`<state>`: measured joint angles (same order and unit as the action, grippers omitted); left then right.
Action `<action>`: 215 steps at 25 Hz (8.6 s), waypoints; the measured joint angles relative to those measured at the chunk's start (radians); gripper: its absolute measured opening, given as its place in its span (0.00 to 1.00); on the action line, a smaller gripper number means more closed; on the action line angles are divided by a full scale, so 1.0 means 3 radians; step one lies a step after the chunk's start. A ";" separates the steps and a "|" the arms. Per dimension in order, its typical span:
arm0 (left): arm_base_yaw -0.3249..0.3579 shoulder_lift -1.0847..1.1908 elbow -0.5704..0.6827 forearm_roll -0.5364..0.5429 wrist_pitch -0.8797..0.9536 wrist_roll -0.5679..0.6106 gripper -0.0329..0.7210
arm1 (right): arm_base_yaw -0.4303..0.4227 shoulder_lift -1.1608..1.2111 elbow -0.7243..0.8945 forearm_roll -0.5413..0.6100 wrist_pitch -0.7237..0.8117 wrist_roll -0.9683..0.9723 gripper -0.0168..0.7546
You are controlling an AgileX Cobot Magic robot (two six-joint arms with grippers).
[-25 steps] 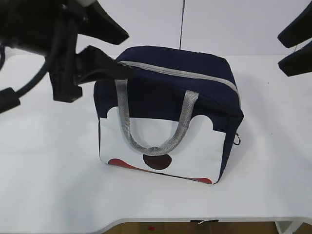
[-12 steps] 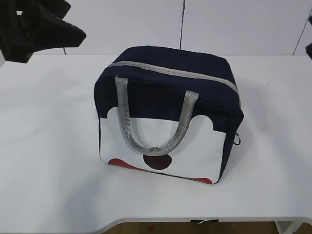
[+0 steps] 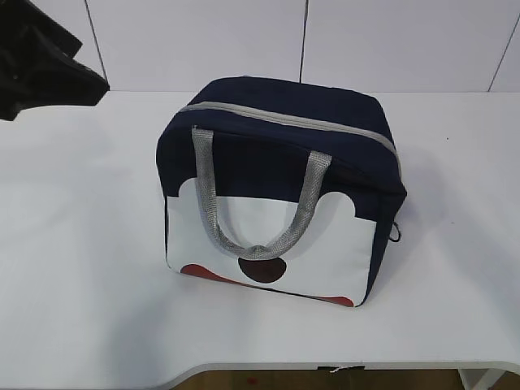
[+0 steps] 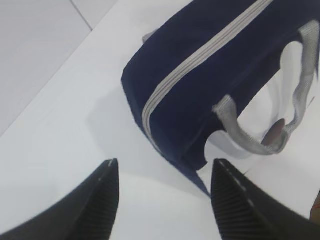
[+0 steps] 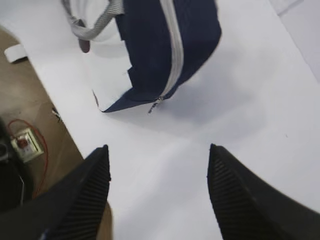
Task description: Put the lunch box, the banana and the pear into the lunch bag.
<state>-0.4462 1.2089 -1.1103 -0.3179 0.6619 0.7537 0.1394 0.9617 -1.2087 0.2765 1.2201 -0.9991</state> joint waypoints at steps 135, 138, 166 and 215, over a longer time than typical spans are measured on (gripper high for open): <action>0.0434 -0.3993 0.1959 0.0484 0.1484 -0.2160 0.66 | 0.0076 -0.3263 0.2399 -0.1098 -0.0248 0.3097 0.62; 0.0434 -0.3993 0.1959 0.0484 0.1484 -0.2160 0.64 | 0.0076 -0.3263 0.2399 -0.1098 -0.0248 0.3097 0.62; 0.1304 -0.3993 0.1959 0.0484 0.1484 -0.2160 0.60 | -0.0619 -0.3263 0.2399 -0.1098 -0.0248 0.3104 0.62; 0.1489 -0.3993 0.1959 0.0484 0.1484 -0.2160 0.42 | -0.0619 -0.3263 0.2399 -0.1098 -0.0248 0.3104 0.62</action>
<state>0.0005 0.0112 -0.5225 -0.1726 1.1071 0.1057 -0.0462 -0.0171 -0.4890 -0.0528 1.1457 -0.0678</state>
